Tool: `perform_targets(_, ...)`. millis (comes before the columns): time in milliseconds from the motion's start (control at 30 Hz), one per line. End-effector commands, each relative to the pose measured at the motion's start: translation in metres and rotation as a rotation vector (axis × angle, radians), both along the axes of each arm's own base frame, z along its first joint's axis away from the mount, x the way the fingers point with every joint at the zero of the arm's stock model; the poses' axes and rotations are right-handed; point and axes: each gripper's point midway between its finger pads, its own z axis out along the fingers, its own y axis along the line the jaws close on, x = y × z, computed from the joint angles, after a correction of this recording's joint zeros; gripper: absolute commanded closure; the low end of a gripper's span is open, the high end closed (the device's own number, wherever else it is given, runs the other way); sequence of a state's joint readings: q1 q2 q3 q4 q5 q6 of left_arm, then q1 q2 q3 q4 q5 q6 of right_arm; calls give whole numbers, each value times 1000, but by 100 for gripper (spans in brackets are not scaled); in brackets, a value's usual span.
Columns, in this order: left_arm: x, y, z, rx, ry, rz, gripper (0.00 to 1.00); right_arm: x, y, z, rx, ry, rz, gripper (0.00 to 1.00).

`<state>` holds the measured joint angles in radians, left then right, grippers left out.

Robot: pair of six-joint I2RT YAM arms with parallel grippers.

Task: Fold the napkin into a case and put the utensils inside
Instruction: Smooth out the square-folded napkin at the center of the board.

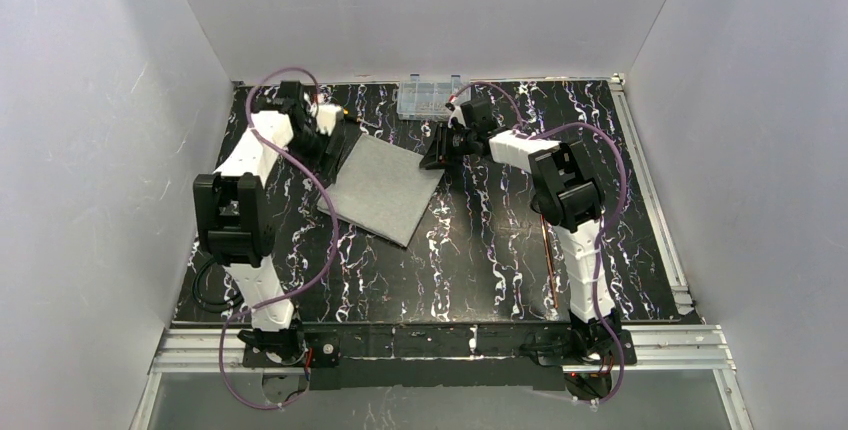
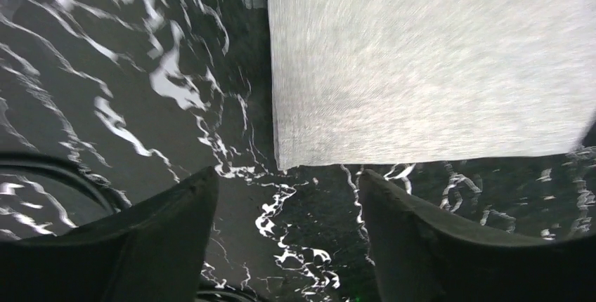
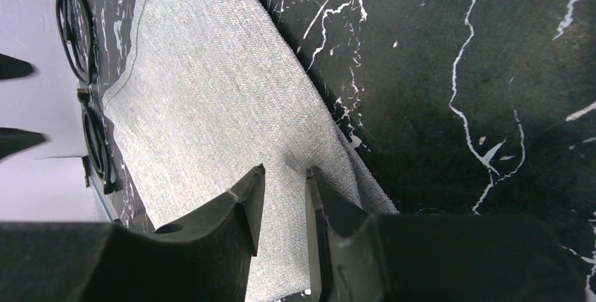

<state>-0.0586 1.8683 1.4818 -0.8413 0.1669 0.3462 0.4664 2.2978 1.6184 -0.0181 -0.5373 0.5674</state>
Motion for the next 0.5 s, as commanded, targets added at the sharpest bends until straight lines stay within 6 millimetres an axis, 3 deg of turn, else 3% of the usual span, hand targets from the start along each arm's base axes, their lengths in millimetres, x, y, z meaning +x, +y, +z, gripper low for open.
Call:
perform_targets(0, 12, -29, 74, -155, -97, 24, 6, 1, 0, 22, -5, -46, -24, 61)
perform_targets(33, 18, -34, 77, -162, -106, 25, 2, 1, 2, 27, 6, -51, -24, 59)
perform_targets(200, 58, -58, 64, -144, -113, 11, 2, 1, 10, 53, 82, -90, -24, 58)
perform_targets(367, 100, -68, 32, -140, -108, 62, 19, -13, 23, 60, 128, -91, -8, 62)
perform_targets(467, 116, -73, 19, -131, -113, 58, 30, -20, 33, 65, 168, -89, -1, 64)
